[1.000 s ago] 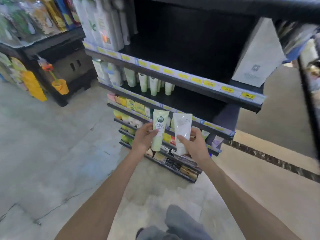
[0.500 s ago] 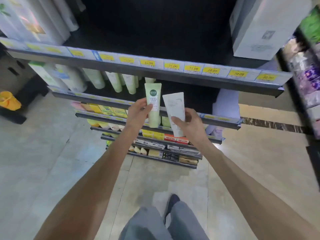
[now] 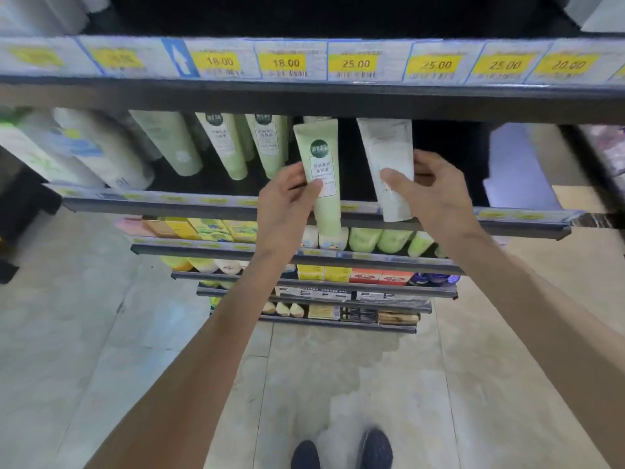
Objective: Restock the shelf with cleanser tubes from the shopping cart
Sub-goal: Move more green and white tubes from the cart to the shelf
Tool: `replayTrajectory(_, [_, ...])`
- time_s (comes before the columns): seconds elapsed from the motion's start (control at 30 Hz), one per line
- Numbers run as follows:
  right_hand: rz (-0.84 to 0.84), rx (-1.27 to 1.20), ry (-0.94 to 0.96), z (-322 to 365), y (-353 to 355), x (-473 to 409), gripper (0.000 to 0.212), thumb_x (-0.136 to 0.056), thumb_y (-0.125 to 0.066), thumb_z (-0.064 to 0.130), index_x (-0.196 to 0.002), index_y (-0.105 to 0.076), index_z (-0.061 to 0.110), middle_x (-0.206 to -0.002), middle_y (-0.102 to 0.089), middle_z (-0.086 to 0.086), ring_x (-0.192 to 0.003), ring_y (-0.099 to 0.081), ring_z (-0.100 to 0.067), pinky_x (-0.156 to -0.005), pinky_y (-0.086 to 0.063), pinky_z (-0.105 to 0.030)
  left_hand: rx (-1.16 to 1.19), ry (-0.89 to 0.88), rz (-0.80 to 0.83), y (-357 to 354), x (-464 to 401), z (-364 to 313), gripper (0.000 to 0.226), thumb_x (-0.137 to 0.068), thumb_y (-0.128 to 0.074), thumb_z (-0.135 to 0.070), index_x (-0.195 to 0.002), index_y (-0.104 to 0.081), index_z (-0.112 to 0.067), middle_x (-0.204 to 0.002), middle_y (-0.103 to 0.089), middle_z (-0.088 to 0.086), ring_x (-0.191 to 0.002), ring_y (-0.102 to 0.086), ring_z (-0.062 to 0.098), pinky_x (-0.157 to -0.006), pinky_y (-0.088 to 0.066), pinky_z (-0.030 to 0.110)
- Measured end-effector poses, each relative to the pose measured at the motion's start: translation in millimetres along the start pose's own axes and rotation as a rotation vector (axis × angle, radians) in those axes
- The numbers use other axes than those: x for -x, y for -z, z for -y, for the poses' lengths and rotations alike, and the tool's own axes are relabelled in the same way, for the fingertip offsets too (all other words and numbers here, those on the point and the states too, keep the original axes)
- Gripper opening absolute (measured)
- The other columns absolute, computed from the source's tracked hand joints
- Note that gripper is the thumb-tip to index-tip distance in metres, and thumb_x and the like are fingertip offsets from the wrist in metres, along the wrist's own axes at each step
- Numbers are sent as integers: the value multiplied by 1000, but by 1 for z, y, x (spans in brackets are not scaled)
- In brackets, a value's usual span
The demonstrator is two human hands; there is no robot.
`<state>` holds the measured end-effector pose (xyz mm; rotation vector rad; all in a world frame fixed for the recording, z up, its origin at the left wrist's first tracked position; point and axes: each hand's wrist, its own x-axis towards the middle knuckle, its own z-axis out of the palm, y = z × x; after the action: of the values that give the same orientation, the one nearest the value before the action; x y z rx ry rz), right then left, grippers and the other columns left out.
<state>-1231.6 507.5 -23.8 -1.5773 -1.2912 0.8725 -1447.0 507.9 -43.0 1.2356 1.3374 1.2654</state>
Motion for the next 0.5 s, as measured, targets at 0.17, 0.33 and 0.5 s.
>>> replayTrajectory(0.17, [-15,-46,-12,-10,-11,-19,46,-90,-77,39,-130,-65,22,-107,-72,15,-97,-67,1,-75,-53,-13,59,-34,-19,2,-20,-4,26,-100,-68,-13,-104,-62,-38,-94,-75,-25,-97,-70,-6,-86,-61,28])
replayTrajectory(0.33, [-21,-91,1,-14,-13,-33,39,-92,-75,37,-127,-67,21,-104,-73,13,-88,-69,5,-69,-52,-10,42,-80,-65,-1,-41,-8,19,-102,-64,-8,-101,-60,-28,-80,-75,-23,-88,-72,-5,-80,-60,22])
replayTrajectory(0.5, [-5,-85,62,-16,-15,-40,37,-93,-73,38,-126,-65,24,-105,-70,15,-89,-67,9,-69,-52,-9,-36,-192,-98,-10,-44,2,29,-98,-67,-6,-126,-62,-12,-116,-73,-4,-107,-69,3,-99,-55,25])
